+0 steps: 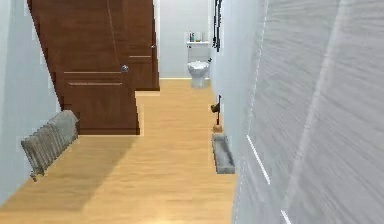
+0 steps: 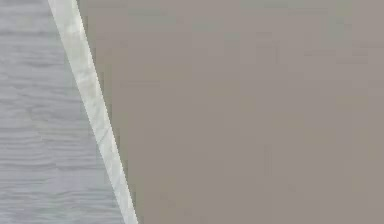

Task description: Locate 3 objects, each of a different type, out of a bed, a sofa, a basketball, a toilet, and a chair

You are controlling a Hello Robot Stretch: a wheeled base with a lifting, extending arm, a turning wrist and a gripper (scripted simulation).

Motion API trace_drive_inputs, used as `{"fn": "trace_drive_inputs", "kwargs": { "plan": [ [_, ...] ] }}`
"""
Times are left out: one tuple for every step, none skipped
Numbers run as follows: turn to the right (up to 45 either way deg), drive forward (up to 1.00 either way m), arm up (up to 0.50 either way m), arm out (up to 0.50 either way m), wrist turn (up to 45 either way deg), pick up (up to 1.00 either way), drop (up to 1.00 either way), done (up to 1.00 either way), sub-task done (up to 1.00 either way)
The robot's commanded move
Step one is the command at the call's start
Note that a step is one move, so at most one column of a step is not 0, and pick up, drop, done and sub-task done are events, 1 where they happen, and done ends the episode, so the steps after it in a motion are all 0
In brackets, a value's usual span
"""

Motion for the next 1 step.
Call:
{"fn": "trace_drive_inputs", "kwargs": {
  "plan": [
    [-6.0,0.0,0.0,0.0,0.0,0.0,0.0,0.0,0.0]
  ]
}}
